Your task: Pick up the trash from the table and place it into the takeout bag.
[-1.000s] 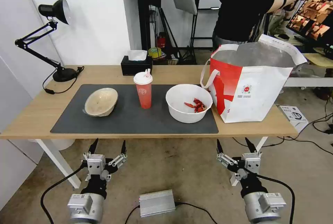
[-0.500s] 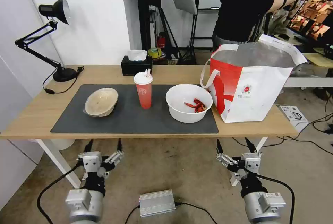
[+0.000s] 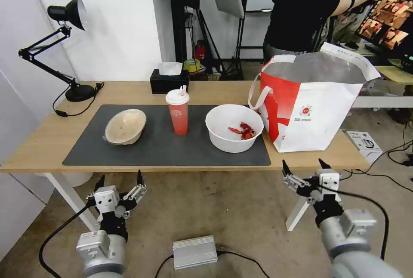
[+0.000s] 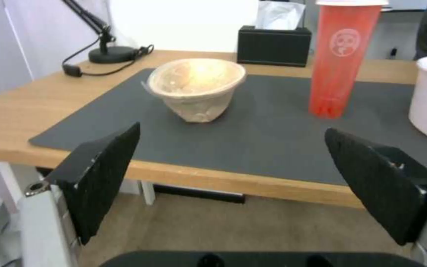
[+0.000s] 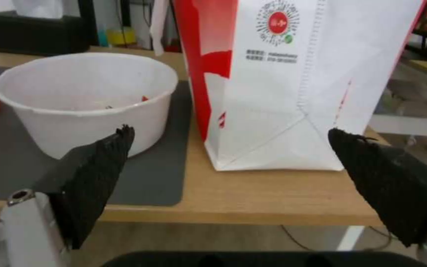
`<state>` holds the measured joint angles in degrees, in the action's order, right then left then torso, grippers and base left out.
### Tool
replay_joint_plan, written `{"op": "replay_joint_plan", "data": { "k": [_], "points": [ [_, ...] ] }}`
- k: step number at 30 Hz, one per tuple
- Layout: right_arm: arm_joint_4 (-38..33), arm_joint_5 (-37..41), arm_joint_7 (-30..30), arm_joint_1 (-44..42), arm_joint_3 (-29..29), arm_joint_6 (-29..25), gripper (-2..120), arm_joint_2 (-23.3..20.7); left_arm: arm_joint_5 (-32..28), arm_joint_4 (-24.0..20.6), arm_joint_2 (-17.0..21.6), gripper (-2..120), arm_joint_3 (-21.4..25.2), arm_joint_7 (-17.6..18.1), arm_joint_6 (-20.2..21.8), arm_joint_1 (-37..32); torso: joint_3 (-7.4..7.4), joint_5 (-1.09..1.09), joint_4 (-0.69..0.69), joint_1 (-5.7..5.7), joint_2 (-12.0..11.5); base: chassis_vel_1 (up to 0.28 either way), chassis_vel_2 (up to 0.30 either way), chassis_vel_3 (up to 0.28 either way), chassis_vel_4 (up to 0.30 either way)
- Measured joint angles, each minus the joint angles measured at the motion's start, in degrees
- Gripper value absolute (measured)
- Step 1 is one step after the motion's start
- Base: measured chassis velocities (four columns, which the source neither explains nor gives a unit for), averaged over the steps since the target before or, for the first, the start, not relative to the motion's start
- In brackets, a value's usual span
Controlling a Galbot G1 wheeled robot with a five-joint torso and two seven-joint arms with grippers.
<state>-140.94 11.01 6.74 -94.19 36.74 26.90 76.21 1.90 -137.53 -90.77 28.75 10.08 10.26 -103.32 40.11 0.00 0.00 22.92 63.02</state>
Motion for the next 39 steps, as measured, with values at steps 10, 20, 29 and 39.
{"op": "replay_joint_plan", "data": {
  "k": [10,20,29,39],
  "points": [
    [-1.53,2.85,2.03,0.99,0.86,2.77,100,-2.04,4.35,1.34,1.58,100,-0.32,-2.32,-3.65,-1.68,0.0,0.0,0.0,0.0,0.0,0.0,0.0,0.0,0.0],
    [-2.41,8.63,1.34,1.33,0.47,1.79,100,-4.2,4.96,1.3,1.94,100,0.14,-2.46,-4.5,-1.92,0.0,0.0,0.0,0.0,0.0,0.0,0.0,0.0,0.0],
    [-2.41,16.58,-0.52,3.83,0.23,1.47,100,-7.8,5.04,1.2,1.54,100,0.5,-2.47,-4.69,-1.92,0.0,0.0,0.0,0.0,0.0,0.0,0.0,0.0,0.0],
    [0.0,25.5,-4.2,10.06,-2.03,0.93,100,-11.11,5.33,1.12,0.35,100,1.48,-2.47,-4.87,-2.04,0.0,0.0,0.0,0.0,0.0,0.0,0.0,0.0,0.0]
  ]
}}
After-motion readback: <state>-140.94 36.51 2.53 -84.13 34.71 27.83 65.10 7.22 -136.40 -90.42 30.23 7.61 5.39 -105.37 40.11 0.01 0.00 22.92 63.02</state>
